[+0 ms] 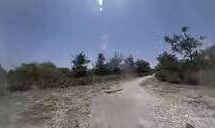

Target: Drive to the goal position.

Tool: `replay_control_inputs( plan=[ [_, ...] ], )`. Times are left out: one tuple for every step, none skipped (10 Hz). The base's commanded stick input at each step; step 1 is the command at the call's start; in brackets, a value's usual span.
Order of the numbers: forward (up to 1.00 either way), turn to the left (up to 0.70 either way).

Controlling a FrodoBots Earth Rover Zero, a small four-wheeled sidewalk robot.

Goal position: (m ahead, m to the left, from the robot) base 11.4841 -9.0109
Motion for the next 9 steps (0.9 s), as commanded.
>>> replay_control_inputs(
  plan=[
    [0.70,0.00],
    [0.70,0.00],
    [0.70,0.00],
    [0.70,0.00],
    [0.70,0.00],
    [0.70,0.00],
    [0.70,0.00],
    [0.70,0.00],
    [0.70,0.00]
  ],
)
